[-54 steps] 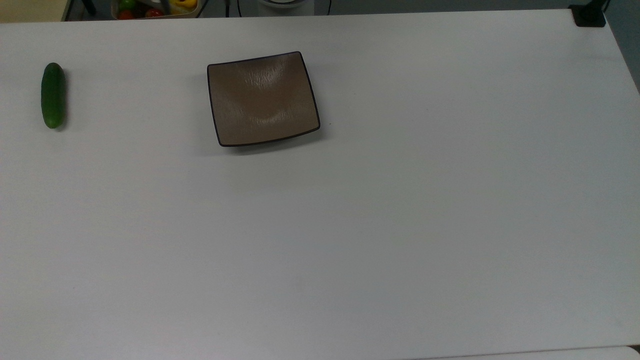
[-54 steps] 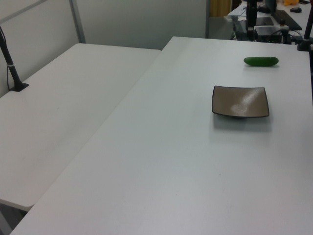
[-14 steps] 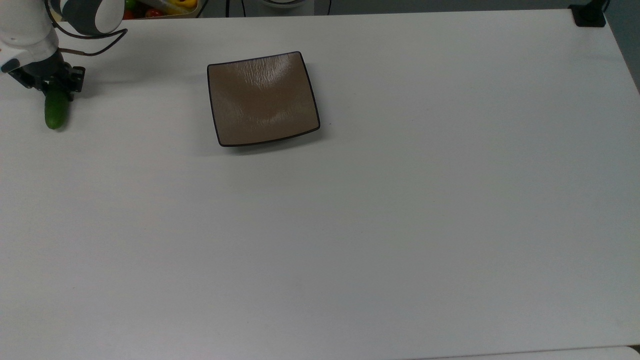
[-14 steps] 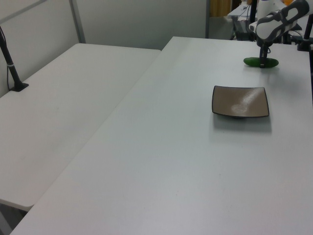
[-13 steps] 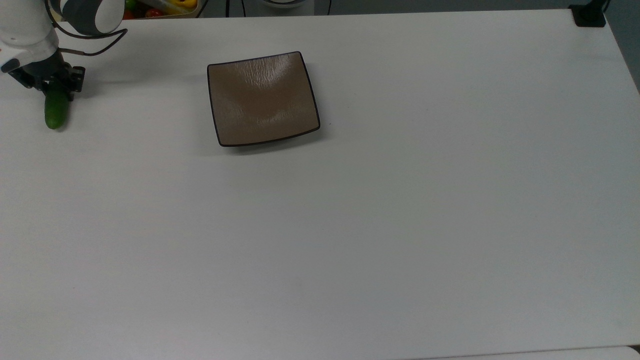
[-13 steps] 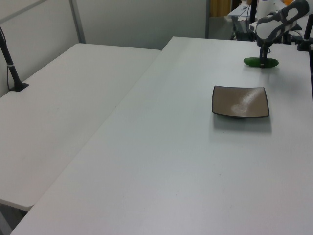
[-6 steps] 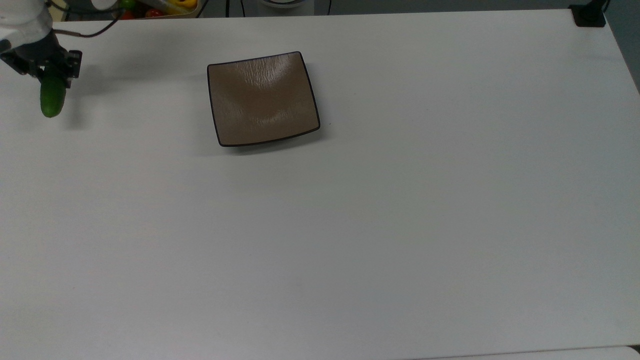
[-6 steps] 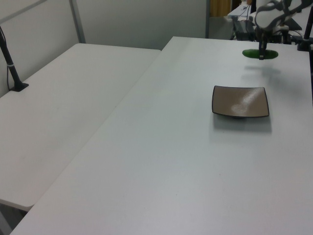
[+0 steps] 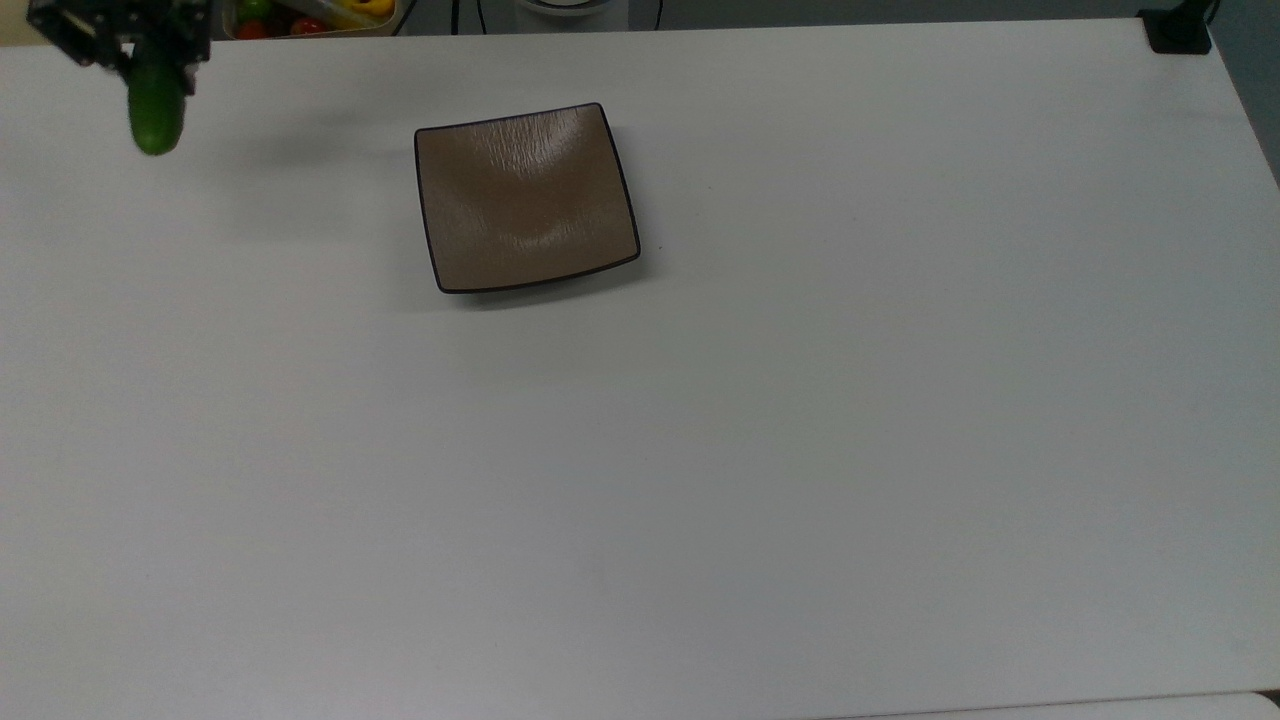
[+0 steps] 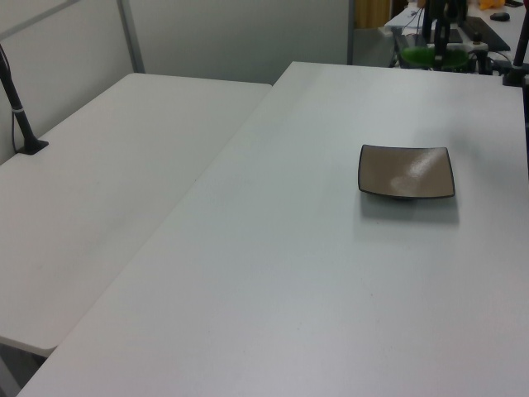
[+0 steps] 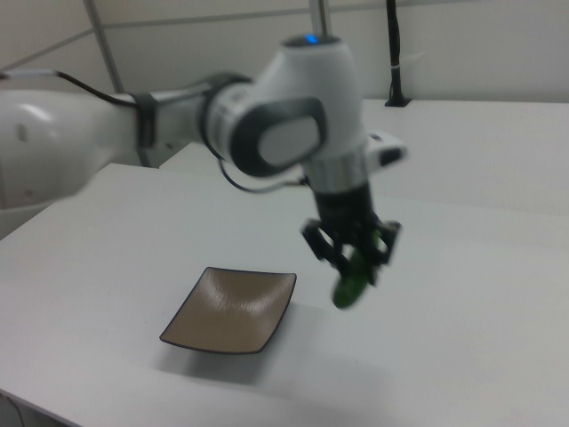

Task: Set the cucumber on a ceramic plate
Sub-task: 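Lift the cucumber and carry it toward the brown plate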

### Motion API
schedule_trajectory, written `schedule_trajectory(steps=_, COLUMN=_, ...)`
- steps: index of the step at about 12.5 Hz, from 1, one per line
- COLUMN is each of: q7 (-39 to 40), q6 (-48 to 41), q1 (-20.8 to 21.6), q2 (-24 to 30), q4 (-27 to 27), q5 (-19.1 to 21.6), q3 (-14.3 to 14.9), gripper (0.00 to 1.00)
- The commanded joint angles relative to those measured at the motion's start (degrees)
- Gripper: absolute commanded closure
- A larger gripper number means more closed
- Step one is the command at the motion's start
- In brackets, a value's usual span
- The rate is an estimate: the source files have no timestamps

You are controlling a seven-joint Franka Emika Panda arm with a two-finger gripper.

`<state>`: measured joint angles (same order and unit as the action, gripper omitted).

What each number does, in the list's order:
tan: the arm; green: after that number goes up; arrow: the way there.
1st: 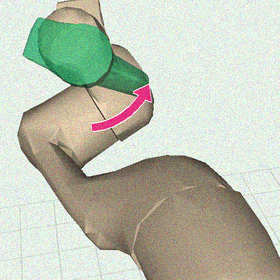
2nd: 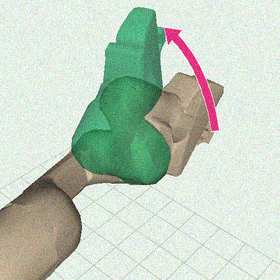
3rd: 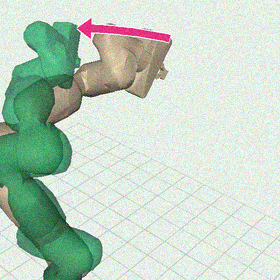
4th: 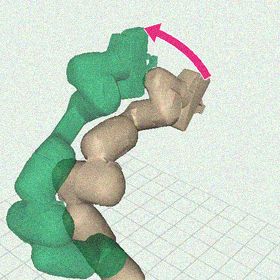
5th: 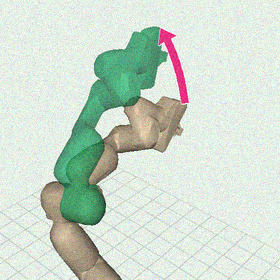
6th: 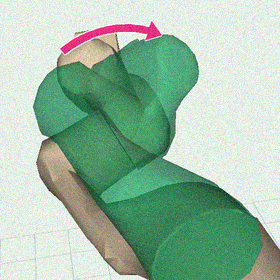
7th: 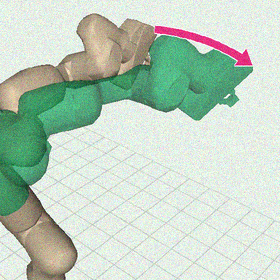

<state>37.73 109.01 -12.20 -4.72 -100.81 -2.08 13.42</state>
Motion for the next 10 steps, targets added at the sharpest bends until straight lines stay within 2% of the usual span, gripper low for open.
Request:
schedule_trajectory(steps=1, q7=-0.1, q6=-6.0, q1=5.3, q2=5.4, q4=-1.0, q5=1.6, q3=0.6, gripper=0.98)
schedule_trajectory(steps=4, q7=-1.1, q6=-7.5, q1=8.9, q2=7.7, q4=-1.1, q5=3.0, q3=0.1, gripper=0.98)
schedule_trajectory(steps=6, q7=-5.3, q6=-9.4, q1=8.6, q2=7.7, q4=-1.3, q5=3.0, q3=-4.4, gripper=0.98)
schedule_trajectory(steps=10, q7=-13.5, q6=-8.9, q1=8.8, q2=7.1, q4=-4.0, q5=3.0, q3=-10.5, gripper=0.98)
